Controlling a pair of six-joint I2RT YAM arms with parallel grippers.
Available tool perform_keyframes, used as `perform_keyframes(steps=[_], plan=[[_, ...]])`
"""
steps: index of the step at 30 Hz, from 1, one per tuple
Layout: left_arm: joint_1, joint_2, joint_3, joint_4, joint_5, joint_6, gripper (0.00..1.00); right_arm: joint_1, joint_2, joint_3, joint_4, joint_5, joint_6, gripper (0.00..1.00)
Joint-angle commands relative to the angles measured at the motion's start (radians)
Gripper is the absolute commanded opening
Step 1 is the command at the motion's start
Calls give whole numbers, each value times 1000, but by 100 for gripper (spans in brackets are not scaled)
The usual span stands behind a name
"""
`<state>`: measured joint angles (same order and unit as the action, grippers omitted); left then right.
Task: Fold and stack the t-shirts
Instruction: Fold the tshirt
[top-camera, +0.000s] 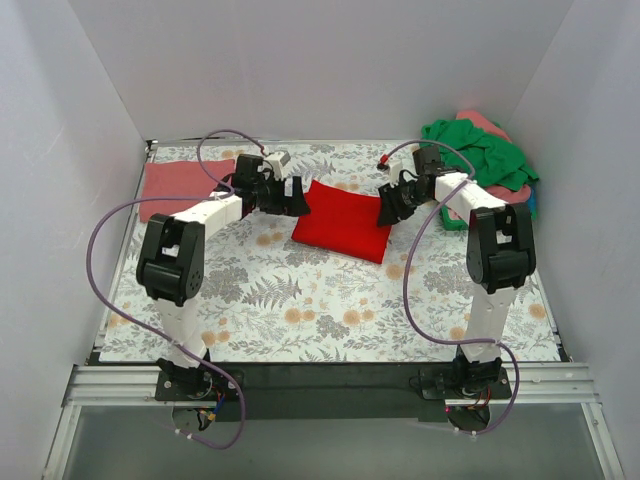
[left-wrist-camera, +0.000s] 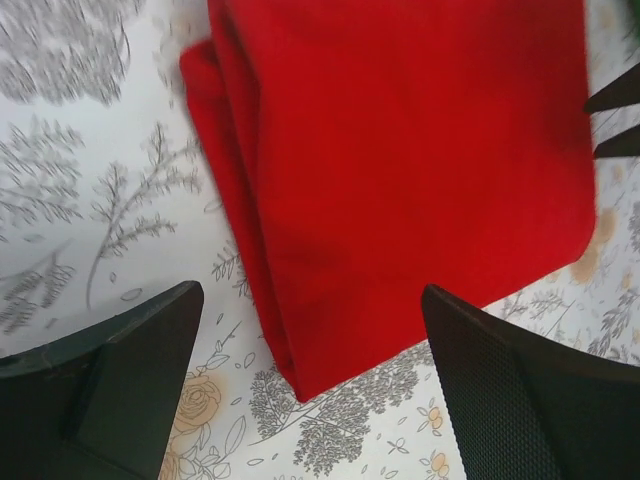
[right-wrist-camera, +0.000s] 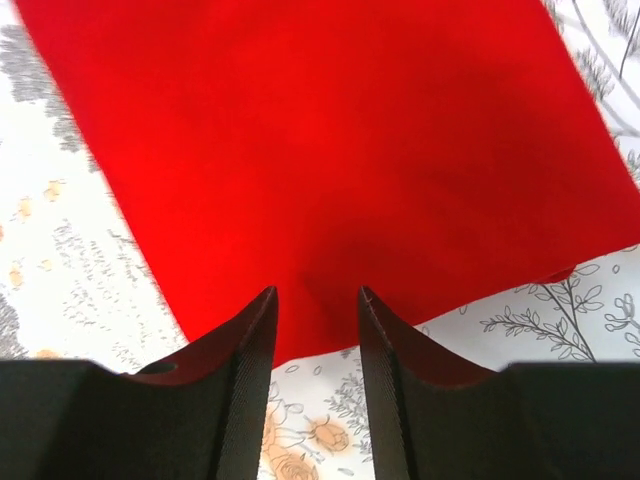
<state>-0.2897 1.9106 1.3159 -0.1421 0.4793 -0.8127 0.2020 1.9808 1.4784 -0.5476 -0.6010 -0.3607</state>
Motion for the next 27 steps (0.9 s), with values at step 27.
perform_keyframes(steps=[27], plan=[[1,353,443,-300,-15,-177,86,-47,-158,-116,-28,-121,-130,52]])
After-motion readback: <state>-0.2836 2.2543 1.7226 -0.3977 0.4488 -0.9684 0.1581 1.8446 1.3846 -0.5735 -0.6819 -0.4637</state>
